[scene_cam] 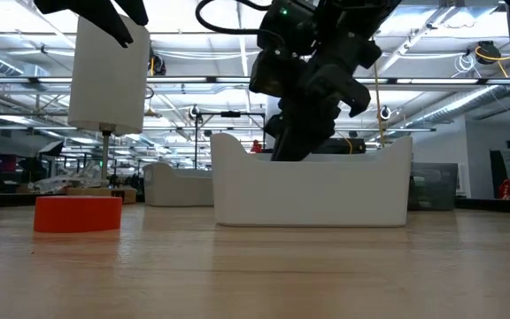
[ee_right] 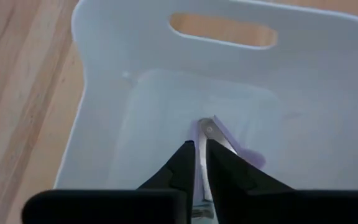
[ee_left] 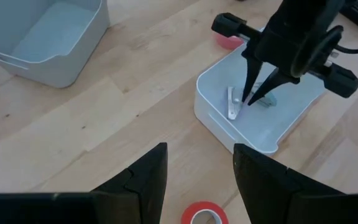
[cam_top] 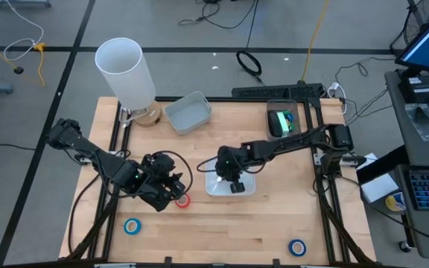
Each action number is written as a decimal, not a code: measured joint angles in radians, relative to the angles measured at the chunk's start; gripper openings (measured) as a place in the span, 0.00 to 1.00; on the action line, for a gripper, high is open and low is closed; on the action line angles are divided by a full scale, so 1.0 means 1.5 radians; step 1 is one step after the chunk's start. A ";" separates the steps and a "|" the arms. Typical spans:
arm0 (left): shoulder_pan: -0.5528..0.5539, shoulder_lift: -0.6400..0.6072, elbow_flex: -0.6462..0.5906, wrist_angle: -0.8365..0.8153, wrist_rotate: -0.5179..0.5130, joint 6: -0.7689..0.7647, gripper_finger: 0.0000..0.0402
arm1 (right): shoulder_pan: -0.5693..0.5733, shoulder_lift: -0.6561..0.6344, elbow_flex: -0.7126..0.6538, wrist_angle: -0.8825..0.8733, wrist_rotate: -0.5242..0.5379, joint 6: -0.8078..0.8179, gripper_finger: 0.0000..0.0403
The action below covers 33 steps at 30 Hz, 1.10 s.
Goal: Pick and place Stapler, Stapler remover, tape
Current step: Put the purple staple remover into the white bin, then put the orange tape into the gray bin
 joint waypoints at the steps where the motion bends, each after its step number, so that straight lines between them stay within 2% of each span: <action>1: 0.000 0.000 0.000 0.000 0.000 0.000 0.45 | -0.001 0.000 0.000 0.000 0.000 0.000 0.10; 9: -0.001 0.000 0.000 0.000 0.017 0.000 0.45 | -0.002 -0.031 0.000 0.005 -0.004 -0.016 0.21; 13: -0.004 0.000 0.000 0.012 0.069 0.002 0.45 | -0.001 -0.089 0.000 0.006 -0.004 -0.017 0.22; 16: -0.010 0.008 0.000 0.051 0.106 0.044 0.45 | -0.001 -0.144 0.000 0.004 -0.004 -0.014 0.22; 21: -0.022 0.047 -0.001 0.069 0.136 0.068 0.45 | -0.001 -0.238 0.000 -0.001 -0.003 -0.006 0.21; 27: 0.014 0.121 -0.002 0.058 0.250 0.005 0.45 | -0.001 -0.335 0.000 -0.010 -0.003 0.022 0.21; 33: 0.071 0.201 -0.002 0.050 0.380 0.004 0.45 | 0.000 -0.406 0.000 -0.024 -0.002 0.026 0.21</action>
